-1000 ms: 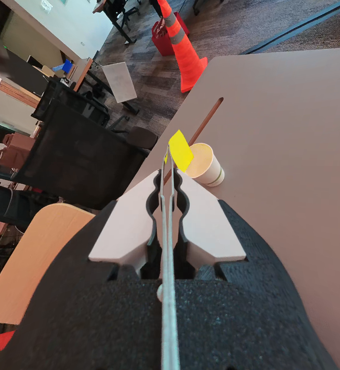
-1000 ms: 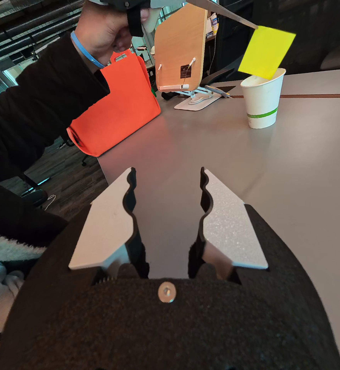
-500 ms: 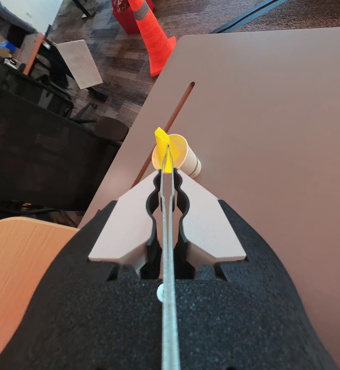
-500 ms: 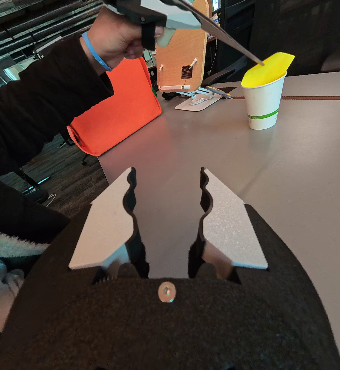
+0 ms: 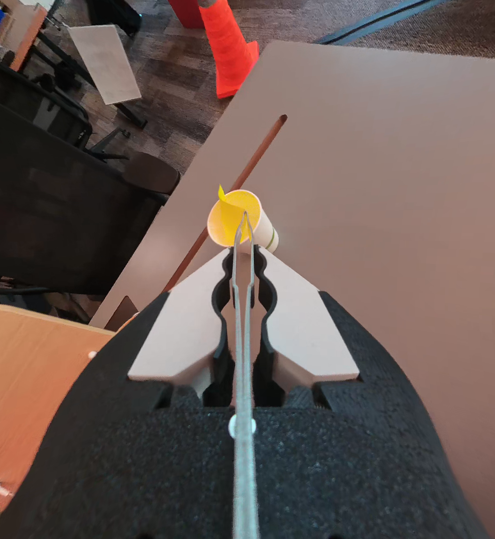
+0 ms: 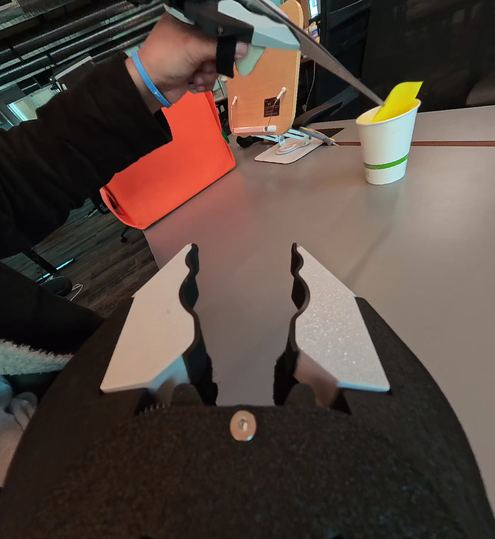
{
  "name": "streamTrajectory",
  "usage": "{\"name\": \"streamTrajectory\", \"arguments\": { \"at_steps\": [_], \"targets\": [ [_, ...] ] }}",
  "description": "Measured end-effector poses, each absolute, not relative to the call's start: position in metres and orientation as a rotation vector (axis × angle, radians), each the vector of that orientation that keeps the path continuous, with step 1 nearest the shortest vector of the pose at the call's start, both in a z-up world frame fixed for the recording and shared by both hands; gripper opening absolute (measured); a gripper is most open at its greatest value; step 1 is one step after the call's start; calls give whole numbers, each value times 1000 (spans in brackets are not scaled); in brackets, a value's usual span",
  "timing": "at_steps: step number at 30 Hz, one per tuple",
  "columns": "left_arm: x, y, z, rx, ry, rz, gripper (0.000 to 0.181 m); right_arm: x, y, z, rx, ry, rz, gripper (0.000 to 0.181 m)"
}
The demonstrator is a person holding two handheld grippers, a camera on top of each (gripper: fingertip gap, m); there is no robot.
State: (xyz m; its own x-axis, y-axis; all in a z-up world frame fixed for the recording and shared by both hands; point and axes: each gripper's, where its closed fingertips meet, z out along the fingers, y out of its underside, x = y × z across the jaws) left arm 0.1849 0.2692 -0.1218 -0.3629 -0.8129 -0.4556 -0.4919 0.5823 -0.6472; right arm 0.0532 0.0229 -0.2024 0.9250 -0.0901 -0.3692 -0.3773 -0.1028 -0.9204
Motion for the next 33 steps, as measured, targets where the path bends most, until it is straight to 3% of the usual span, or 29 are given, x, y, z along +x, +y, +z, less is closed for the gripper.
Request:
{"name": "streamTrajectory", "arguments": {
  "at_steps": [33],
  "targets": [
    [204,287,-111,-1339,1820,-742,19,52,25,-208,-1690,357,246,62]
  ]
}}
